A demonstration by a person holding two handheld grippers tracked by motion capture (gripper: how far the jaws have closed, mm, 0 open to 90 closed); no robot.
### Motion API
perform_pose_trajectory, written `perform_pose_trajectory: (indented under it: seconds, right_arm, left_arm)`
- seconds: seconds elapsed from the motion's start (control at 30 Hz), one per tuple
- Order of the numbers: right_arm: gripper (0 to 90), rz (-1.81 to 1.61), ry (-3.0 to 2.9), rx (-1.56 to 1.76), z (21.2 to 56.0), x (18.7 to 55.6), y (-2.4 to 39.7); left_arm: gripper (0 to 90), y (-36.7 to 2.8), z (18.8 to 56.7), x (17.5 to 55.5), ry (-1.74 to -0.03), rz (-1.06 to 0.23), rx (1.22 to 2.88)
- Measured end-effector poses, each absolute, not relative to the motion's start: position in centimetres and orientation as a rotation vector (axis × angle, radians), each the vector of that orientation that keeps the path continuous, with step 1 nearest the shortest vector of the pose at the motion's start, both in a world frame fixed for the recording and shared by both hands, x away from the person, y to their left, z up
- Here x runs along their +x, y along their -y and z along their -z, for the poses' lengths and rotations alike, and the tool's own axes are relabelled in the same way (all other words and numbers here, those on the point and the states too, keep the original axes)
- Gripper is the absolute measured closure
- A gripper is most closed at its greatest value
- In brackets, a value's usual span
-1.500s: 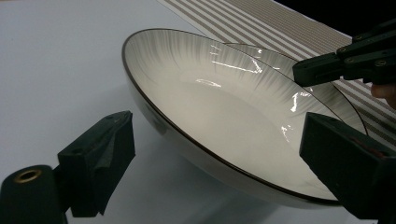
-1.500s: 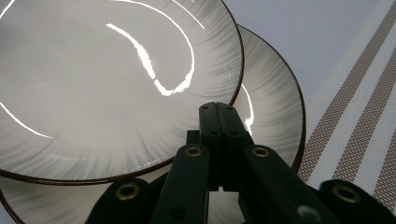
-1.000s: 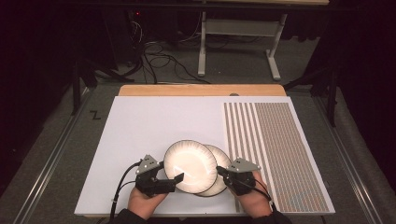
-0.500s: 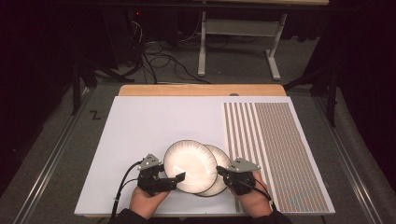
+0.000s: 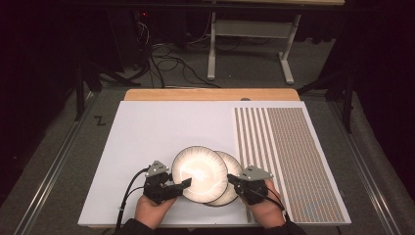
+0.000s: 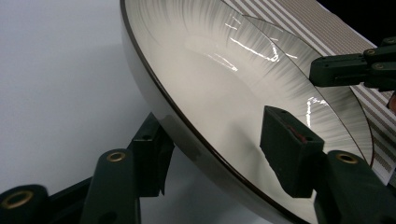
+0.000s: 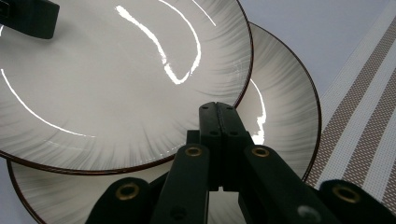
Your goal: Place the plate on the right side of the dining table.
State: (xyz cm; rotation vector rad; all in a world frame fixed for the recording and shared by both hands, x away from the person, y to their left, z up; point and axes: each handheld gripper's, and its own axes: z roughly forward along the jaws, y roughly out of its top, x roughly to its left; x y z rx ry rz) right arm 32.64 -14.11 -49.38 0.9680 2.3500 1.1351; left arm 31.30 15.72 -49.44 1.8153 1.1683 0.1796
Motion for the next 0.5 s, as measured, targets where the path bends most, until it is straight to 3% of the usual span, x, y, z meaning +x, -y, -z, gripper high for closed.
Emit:
perform_pose_trajectory:
  seconds: [0.5]
  right_arm:
    - [90.0,-1.141,-2.343,0.969,49.36,32.58,14.13]
  left_arm:
    - [56.4,-15.97,49.26,31.56,-1.219,-0.186,1.79]
